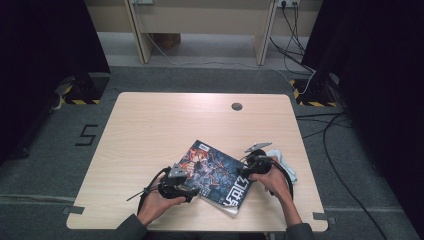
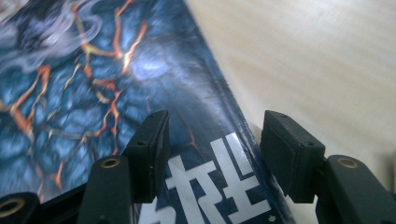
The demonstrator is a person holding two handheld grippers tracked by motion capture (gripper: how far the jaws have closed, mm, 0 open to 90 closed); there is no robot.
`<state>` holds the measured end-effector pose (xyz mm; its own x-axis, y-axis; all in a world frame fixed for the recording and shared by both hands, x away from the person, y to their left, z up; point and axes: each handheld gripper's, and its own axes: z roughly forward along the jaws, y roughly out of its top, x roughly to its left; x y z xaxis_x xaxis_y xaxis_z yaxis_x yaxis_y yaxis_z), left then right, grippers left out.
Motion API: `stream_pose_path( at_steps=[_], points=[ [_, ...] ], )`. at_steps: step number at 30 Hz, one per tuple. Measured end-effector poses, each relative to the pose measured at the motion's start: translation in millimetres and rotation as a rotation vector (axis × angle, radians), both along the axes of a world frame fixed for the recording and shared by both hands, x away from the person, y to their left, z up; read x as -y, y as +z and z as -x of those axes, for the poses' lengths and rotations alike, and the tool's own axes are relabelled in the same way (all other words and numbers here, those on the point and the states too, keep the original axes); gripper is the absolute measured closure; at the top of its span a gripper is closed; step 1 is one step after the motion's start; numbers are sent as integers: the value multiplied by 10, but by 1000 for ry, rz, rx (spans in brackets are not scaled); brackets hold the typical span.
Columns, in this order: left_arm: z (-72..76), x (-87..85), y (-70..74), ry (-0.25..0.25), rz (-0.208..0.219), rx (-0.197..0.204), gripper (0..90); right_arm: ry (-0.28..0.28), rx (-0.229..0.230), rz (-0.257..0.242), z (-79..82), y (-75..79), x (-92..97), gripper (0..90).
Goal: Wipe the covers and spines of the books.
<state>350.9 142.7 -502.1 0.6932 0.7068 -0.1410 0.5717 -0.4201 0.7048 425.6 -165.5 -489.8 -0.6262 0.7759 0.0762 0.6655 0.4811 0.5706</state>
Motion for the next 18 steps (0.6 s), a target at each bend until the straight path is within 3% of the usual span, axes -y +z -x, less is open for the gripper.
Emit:
stream_pose_path(
  at_steps=[6,9,13,16,18],
  points=[
    [-164,78,-14,-8,-92,66,307,40,-55,-19,341,12,69,470],
    [-268,143,-15,-10,-95,70,300,53,-79,-40,496,0,98,473],
    [-361,203,-12,-25,-90,70,298,51,-84,-49,585,-4,115,484],
    [-332,179,1,-10,-94,73,315,24,-73,-58,561,-4,97,498],
    [-272,131,31,-4,-71,64,301,15,-69,-61,536,-6,80,492]
  ],
)
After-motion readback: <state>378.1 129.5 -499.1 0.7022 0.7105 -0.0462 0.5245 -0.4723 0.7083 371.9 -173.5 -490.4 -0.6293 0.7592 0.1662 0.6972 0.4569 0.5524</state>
